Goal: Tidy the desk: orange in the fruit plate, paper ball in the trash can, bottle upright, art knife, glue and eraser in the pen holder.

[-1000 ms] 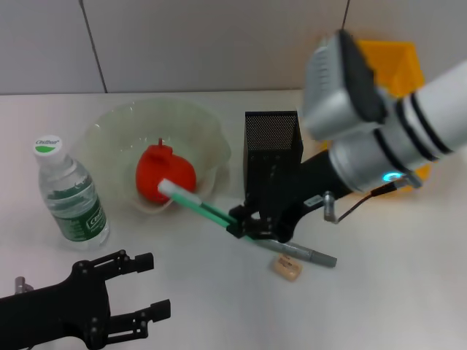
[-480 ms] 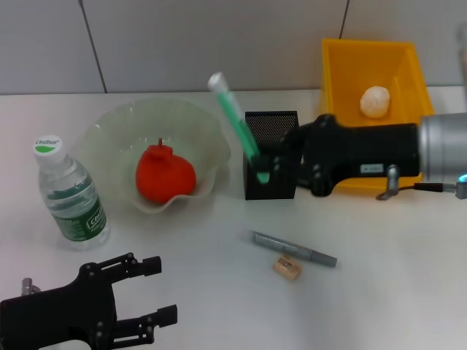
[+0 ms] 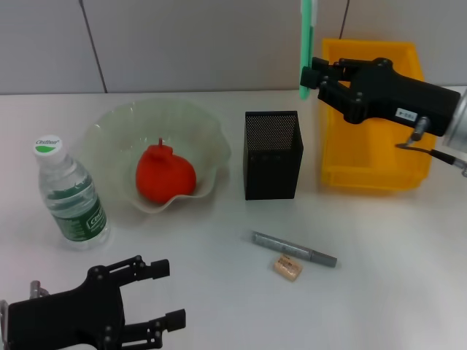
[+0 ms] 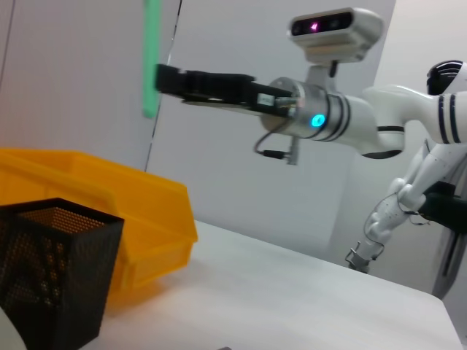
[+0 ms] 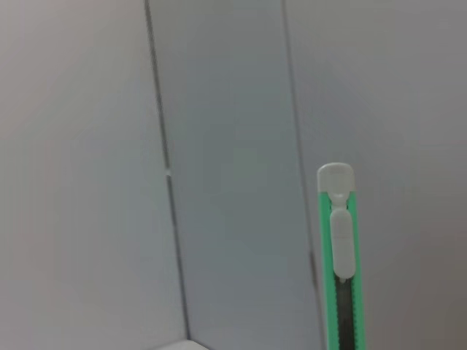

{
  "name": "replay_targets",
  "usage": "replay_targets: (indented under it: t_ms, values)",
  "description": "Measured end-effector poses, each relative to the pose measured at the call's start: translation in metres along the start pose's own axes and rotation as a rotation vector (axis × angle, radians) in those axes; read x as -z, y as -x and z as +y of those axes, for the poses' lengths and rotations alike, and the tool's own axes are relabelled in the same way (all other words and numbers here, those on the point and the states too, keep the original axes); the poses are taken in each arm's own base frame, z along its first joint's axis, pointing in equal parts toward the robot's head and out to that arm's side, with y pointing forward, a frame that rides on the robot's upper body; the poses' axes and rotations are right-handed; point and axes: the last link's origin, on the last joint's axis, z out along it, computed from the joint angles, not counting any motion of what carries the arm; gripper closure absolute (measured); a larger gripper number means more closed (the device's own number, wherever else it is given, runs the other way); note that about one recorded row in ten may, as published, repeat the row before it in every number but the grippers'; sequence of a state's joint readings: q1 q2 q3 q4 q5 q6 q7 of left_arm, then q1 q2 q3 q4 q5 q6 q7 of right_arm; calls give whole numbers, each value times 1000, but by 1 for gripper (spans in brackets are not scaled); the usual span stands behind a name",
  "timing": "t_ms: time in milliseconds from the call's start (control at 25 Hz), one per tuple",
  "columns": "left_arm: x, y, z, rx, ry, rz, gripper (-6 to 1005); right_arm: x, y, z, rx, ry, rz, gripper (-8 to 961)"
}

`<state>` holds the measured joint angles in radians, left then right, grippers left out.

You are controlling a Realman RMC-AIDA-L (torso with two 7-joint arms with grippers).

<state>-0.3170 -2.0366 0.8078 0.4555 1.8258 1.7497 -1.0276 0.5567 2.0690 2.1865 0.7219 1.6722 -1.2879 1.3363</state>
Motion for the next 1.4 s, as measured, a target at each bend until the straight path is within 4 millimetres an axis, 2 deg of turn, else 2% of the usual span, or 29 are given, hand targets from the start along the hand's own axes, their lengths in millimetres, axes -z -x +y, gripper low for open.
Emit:
replay_targets:
  t_ms: [480,800,1400]
  values:
    - [-5,6,6,-10,15,-5,197,-11,-22,-7,-38,-62,77,718]
    - [-7,8,9,-6,23,-10,197,-23,-40,-3,-27,-65,128,701]
    - [-8,9,10,-3,29,-15,197,-32,-48,-4,-5,-86,176,667]
